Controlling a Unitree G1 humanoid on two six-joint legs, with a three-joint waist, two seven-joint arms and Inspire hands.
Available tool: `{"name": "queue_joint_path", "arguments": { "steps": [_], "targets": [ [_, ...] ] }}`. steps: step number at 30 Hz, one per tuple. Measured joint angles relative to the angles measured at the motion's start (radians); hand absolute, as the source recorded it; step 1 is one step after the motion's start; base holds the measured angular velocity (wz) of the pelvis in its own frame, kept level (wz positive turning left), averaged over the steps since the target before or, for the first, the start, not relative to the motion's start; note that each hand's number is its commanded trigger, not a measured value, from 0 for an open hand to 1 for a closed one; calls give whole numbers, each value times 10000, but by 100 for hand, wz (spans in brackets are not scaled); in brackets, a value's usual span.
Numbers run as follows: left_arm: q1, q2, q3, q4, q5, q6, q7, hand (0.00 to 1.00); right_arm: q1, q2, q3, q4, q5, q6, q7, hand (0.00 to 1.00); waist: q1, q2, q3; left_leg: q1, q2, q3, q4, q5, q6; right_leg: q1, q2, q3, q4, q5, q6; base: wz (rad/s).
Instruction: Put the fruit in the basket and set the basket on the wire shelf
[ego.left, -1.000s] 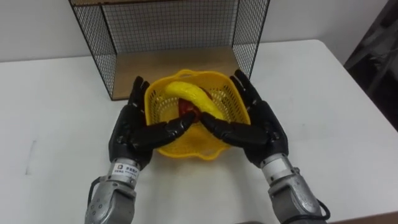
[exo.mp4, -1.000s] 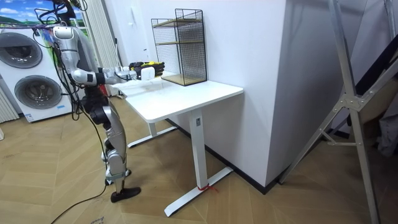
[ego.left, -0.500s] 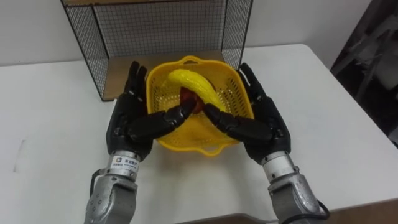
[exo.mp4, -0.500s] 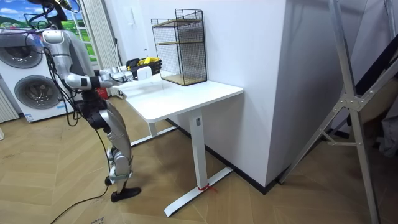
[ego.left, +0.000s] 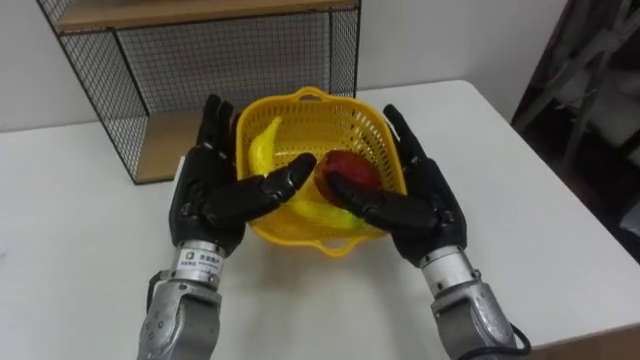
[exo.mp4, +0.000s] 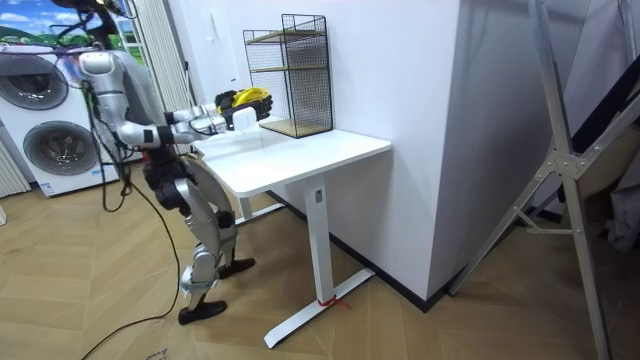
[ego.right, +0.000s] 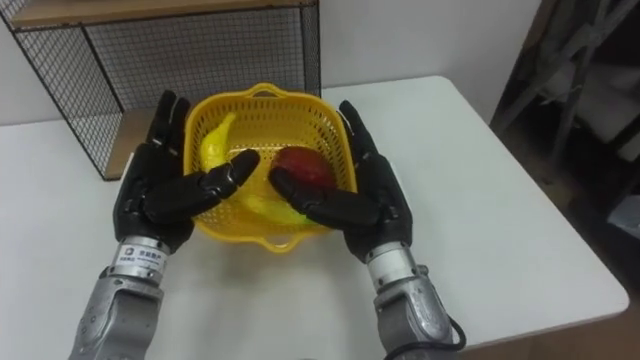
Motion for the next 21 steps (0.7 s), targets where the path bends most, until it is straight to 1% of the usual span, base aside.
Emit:
{"name": "queue_joint_path", "arguments": {
  "steps": [1,2,3,4,5,6,7,8,9,10,11,12,13,14,15,16,17,18,19,20,21],
  "targets": [
    [3,14,-3,-6,-14,-19,0,0,14,-1,29,1,9,-33,2,0,-12,-126,74,113,-29,113,118,13,98,192,-85,-30,-100,-49,92,0],
    [6,16,-18,-7,-7,-16,-1,0,20,-6,46,0,47,-50,5,0,-29,-208,67,109,-92,104,340,-201,131,352,-124,-46,-309,-74,147,0],
    [1,16,-15,-18,0,-16,-2,0,12,-8,41,0,42,-67,15,0,-23,-239,50,93,-132,112,413,-297,151,383,-159,-49,-344,-92,187,7],
    [1,15,-14,-73,13,-13,-2,0,-5,-33,34,0,31,-107,59,0,-31,-245,54,41,-155,113,637,-519,208,455,-245,-115,-353,-163,315,5],
    [5,17,-12,-137,12,-12,-2,0,1,-64,36,-5,-71,-140,64,0,-9,-202,45,-22,-176,157,911,-760,271,492,-319,-139,-299,-236,441,0],
    [8,26,-7,-168,16,-14,-2,0,3,-82,36,-21,-106,-151,66,0,-22,-168,40,-28,-177,253,1009,-917,292,522,-356,-148,-300,-279,514,-6],
    [16,76,-3,-177,15,-21,-2,0,-2,-113,54,-41,-172,-162,77,0,37,-133,45,14,-294,382,1123,-1143,384,608,-472,-138,-249,-372,638,0],
    [43,103,-9,-177,13,-17,-1,0,-1,-106,76,-40,-169,-163,80,0,28,-145,45,123,-469,400,1061,-1298,500,628,-763,-307,148,-461,803,8],
    [72,99,-30,-178,9,-16,-1,0,0,-122,98,-40,-166,-166,78,0,3,-166,57,290,-713,440,1013,-1426,633,460,-1176,-623,969,-455,874,16],
    [37,112,-28,-178,13,-16,-1,0,-31,-117,97,-41,-169,-182,74,0,0,-192,74,332,-837,524,1038,-1490,710,257,-1402,-747,1467,-424,932,12],
    [-24,132,-13,-186,10,-20,0,0,-115,-106,100,-40,-166,-208,60,0,43,-258,136,434,-1039,593,1057,-1564,824,-114,-1795,-823,2461,-266,1188,10],
    [-90,160,10,-193,-15,-20,0,0,-198,-104,100,-40,-156,-211,58,0,30,-272,214,446,-1096,587,1060,-1570,859,-311,-1925,-859,2885,-109,1279,11],
    [-187,203,65,-194,-7,-18,3,0,-335,-111,107,-38,-150,-210,57,0,65,-272,293,427,-1142,530,1025,-1551,907,-724,-2019,-844,3573,325,1250,16],
    [-193,221,67,-201,-3,-20,5,0,-345,-111,114,-35,-142,-214,57,0,56,-221,296,423,-1124,419,999,-1530,938,-1009,-2000,-867,3914,727,1296,14],
    [-192,220,68,-200,4,-20,6,0,-342,-113,120,-26,-152,-214,57,0,62,-191,293,439,-1116,336,998,-1534,946,-1052,-1948,-890,4001,838,1288,8],
    [-191,214,75,-187,10,-41,41,0,-344,-195,137,11,-185,-215,63,0,70,-11,348,474,-1056,183,974,-1554,1001,-1086,-1813,-886,3907,670,1412,-5],
    [-203,215,118,-164,7,-56,78,0,-350,-210,193,42,-150,-214,68,0,67,48,331,492,-1024,171,802,-1426,966,-1106,-1685,-899,2767,164,1468,-5],
    [-212,215,127,-162,6,-58,80,0,-347,-179,237,42,-145,-213,70,0,51,25,316,494,-1035,172,732,-1361,934,-1112,-1658,-974,2042,60,1446,0],
    [-197,179,110,-108,7,-41,80,0,-292,-209,252,76,-144,-203,71,0,18,149,299,479,-1051,135,698,-1243,841,-1059,-1640,-1240,1093,36,1125,14],
    [-122,146,71,-80,7,111,80,0,-182,-266,221,248,-142,-186,71,0,-20,283,173,491,-1013,69,548,-1093,749,-922,-1562,-1439,720,151,1134,10],
    [-118,145,67,-82,10,174,80,0,-148,-269,209,346,-141,-161,71,0,-14,296,125,538,-1016,75,404,-1001,727,-875,-1508,-1499,548,249,1100,7]
  ]
}}
